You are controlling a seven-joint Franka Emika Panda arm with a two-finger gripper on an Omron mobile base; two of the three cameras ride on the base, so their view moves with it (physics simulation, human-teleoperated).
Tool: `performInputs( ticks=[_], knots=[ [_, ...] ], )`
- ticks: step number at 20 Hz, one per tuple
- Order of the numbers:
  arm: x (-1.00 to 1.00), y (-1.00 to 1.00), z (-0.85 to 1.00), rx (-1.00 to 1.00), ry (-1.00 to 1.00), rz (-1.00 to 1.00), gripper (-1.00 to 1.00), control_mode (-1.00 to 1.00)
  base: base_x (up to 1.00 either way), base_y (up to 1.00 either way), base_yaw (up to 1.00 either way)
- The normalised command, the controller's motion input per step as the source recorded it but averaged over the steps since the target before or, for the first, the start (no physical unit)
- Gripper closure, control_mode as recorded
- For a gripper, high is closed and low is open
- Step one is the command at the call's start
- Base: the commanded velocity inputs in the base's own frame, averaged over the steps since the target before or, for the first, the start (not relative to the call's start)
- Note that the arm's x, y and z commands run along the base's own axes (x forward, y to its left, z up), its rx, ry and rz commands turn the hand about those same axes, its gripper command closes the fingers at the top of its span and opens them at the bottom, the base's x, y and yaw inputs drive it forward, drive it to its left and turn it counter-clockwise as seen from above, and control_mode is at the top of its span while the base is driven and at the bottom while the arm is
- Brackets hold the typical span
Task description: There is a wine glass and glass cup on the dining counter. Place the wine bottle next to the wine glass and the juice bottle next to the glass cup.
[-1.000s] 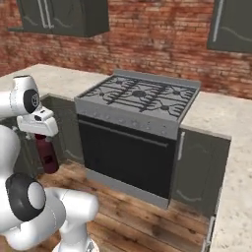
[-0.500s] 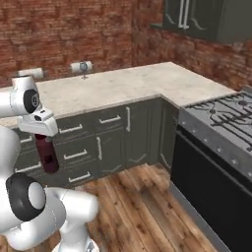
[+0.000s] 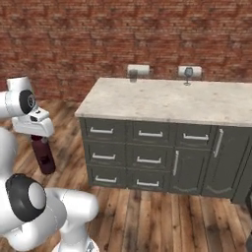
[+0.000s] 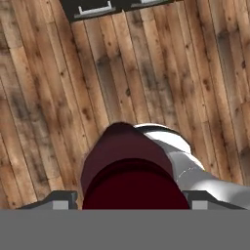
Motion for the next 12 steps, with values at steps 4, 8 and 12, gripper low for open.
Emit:
performInputs(
  ticks=[4, 8, 12],
  knots=[
    [0.0, 0.0, 0.0, 0.0, 0.0, 0.0, 1.0, 1.0, 0.36, 0.36, 0.22],
    [0.0, 0.0, 0.0, 0.0, 0.0, 0.0, 1.0, 1.0, 0.4, 0.44, 0.06],
    [0.0, 0.0, 0.0, 0.0, 0.0, 0.0, 1.0, 1.0, 0.52, 0.45, 0.0]
  ],
)
